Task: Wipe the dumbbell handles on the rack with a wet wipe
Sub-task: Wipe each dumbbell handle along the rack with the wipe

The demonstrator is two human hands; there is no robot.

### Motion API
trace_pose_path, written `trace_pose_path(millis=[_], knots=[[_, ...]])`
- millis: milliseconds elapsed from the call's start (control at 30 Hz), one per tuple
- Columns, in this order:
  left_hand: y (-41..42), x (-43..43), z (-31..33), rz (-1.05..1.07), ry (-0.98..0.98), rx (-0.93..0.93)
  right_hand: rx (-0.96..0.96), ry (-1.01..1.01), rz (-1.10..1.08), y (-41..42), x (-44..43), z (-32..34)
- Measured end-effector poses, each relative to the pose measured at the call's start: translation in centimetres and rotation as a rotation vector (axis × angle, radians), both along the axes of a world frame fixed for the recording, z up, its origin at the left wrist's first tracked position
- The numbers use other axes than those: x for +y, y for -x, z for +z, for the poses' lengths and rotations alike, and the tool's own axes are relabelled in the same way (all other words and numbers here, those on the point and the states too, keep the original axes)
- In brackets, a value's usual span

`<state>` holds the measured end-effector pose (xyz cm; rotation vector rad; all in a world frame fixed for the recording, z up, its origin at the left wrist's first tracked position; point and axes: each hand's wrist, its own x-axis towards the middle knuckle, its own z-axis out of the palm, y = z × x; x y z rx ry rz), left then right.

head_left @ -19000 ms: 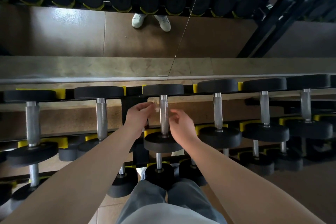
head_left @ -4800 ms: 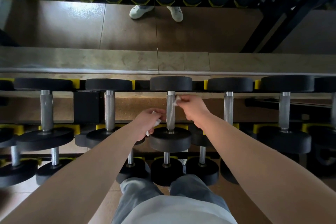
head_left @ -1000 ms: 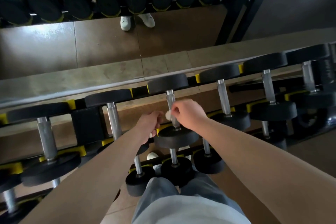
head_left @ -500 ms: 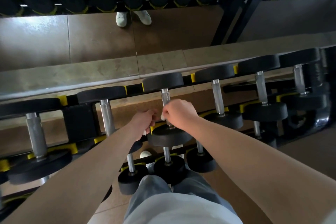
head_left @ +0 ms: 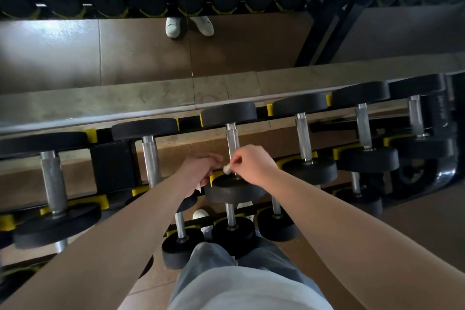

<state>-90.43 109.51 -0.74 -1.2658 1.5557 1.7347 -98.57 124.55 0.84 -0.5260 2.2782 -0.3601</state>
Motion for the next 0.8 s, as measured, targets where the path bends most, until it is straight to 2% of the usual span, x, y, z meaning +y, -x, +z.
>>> trace_pose_path(millis=[167,233,367,467,533,800], knots=[[-0.4,-0.4,1.2,-0.061,-0.035,0.227,-0.351,0.332,-0.596,0.7,-0.3,1.8],[-0.2,-0.2,1.5,-0.079,-0.021,0.272,-0.457,0.393,-0.715,0.7,-0.2,2.1],[0.5,0.7,1.1,-0.137,0.072,0.276,-0.424,0.400,-0.692,0.7,-0.2,2.2],[1.0,0.7,0.1,0.064,0.039,0.234,-0.320,0.387,-0.769,1.1,-0.1,2.1],[1.7,0.6,-0.4,0.149,0.094,0.229,-0.268,0.358,-0.815,1.3,0.5,1.8],[3.9,2.1,-0.7,-0.119,0.502,0.260,-0.245,0.309,-0.826,1.3,3.0,0.7]])
